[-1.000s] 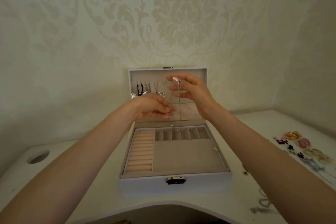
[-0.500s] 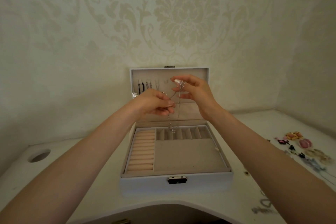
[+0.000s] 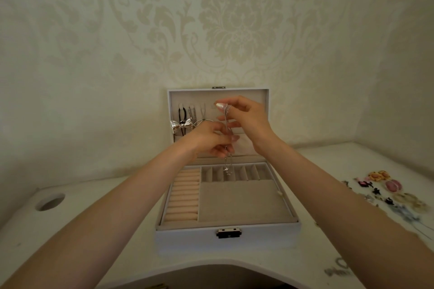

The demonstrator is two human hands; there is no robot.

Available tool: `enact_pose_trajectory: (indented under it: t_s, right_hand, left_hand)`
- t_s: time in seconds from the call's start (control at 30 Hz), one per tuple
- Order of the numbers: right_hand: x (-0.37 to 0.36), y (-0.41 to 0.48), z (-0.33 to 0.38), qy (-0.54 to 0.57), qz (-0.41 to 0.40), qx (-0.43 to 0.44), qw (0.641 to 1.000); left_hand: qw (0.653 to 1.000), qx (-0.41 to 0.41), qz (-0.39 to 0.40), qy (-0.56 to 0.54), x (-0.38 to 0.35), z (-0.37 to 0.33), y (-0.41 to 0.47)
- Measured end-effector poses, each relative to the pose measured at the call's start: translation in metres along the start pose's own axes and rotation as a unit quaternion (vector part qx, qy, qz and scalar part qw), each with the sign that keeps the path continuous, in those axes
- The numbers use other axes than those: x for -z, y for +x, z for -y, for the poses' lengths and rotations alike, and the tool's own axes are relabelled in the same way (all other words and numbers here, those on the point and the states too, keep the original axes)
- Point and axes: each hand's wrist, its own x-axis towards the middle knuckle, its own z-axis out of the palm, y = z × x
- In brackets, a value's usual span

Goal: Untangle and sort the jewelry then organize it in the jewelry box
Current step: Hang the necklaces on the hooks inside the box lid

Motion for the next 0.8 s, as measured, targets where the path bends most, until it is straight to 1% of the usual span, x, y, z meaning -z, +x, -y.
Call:
enact_pose_trajectory:
  t_s: [0.13,0.33,0.47,0.53,0.7,0.8]
  right_hand:
    - [0.004,0.0,-0.002,-0.011,0.007,0.004,1.0]
    - [0.008,-0.004,-0.01,-0.003,0.022,0.012,1.0]
    - [0.009,-0.007,-0.014,0.025,0.04,-0.017,0.999]
    - [0.01,-0.008,-0.016,0.017,0.048,-0.02,0.998]
    - [0.008,-0.011,-0.016,-0.022,0.065,-0.007,0.998]
    - [0.008,-0.012,-0.018,-0.043,0.075,-0.002,0.996]
  left_hand:
    - [0.999,0.01,0.006,-0.049,0.008,0.003,0.003]
    - [0.985,0.054,-0.019,-0.161,0.016,0.003,0.005]
    - [0.969,0.062,-0.066,-0.229,0.018,0.006,0.009]
    - [0.965,0.06,-0.081,-0.243,0.02,0.008,0.012]
    - [0.96,0.05,-0.067,-0.268,0.02,0.009,0.011]
    - [0.952,0.059,-0.082,-0.29,0.02,0.005,0.01]
